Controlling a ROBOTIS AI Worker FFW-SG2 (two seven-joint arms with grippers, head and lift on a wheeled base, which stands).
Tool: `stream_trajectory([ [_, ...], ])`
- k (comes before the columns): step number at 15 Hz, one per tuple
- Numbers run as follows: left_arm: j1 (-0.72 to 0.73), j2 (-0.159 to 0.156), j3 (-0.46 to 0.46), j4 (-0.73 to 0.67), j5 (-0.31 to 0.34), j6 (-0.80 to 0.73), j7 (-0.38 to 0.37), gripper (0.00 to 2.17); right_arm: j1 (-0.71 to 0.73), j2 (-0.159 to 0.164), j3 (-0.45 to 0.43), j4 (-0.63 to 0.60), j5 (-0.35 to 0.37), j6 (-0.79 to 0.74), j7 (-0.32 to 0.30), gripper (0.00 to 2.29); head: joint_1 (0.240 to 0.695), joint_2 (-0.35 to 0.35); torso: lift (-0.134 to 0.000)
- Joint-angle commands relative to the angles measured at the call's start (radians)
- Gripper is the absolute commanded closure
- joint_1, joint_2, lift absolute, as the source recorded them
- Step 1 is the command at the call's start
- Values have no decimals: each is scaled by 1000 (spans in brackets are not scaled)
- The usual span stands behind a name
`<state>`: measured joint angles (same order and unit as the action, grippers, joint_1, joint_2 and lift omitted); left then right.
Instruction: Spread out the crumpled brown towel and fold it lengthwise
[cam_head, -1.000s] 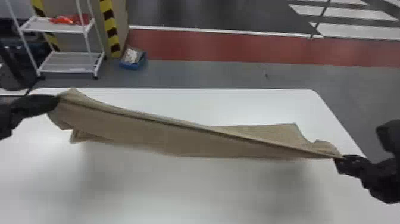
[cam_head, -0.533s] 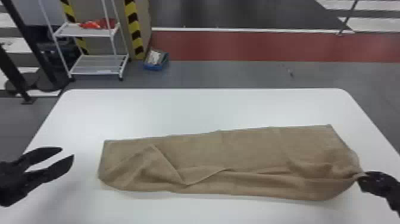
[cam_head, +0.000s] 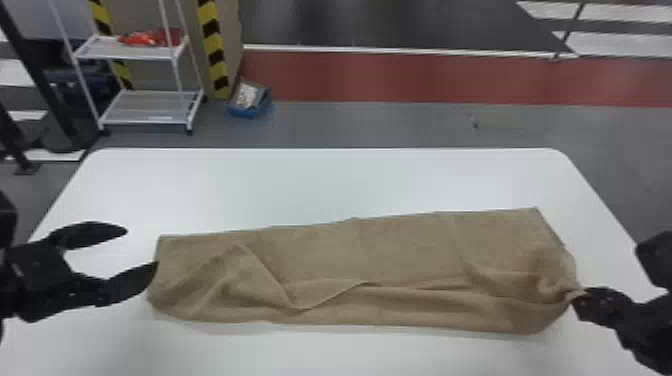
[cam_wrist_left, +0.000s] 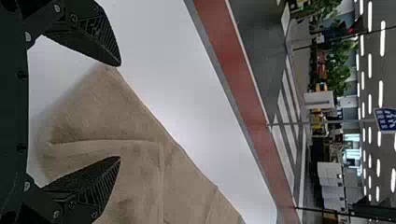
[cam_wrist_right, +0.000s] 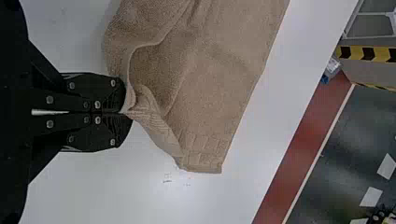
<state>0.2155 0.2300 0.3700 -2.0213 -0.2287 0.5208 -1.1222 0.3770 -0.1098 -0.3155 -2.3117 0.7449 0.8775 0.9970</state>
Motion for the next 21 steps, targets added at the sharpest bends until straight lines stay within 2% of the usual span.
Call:
stream_trajectory([
  [1, -102, 0, -134, -5, -81, 203, -25, 208, 11, 2, 3, -2, 4, -1, 0, 1636, 695, -106, -125],
  [2, -145, -5, -192, 18, -118, 267, -25, 221, 20, 2, 3, -5, 5, -4, -6, 1636, 695, -123, -125],
  [4, -219, -24, -263, 93, -167, 319, -24, 394, 23, 9, 6, -6, 7, -4, -8, 1636, 695, -159, -125],
  [7, -283, -48, -326, 167, -189, 420, -25, 394, 25, 10, 7, -6, 8, -4, -8, 1636, 695, -206, -125],
  [9, -321, -52, -368, 222, -218, 420, -25, 394, 25, 12, 10, -6, 10, -4, -9, 1636, 695, -225, -125],
  [15, -375, -69, -407, 320, -239, 417, 19, 394, 29, 12, 3, -3, 11, -4, -9, 1636, 695, -247, -125],
  [16, -381, -69, -408, 329, -244, 414, 16, 481, 31, 13, 3, -3, 10, -4, -9, 1636, 695, -248, -125],
  [18, -381, -67, -402, 329, -250, 408, 5, 1028, 31, 12, -1, 0, 11, -7, -11, 1636, 695, -248, -125],
  [19, -370, -67, -390, 320, -247, 408, -1, 1163, 29, 12, -1, 3, 10, -7, -15, 1636, 695, -248, -125],
  [21, -331, -64, -347, 237, -231, 405, -21, 1173, 25, 12, -1, 14, 10, -16, -21, 1636, 695, -248, -125],
])
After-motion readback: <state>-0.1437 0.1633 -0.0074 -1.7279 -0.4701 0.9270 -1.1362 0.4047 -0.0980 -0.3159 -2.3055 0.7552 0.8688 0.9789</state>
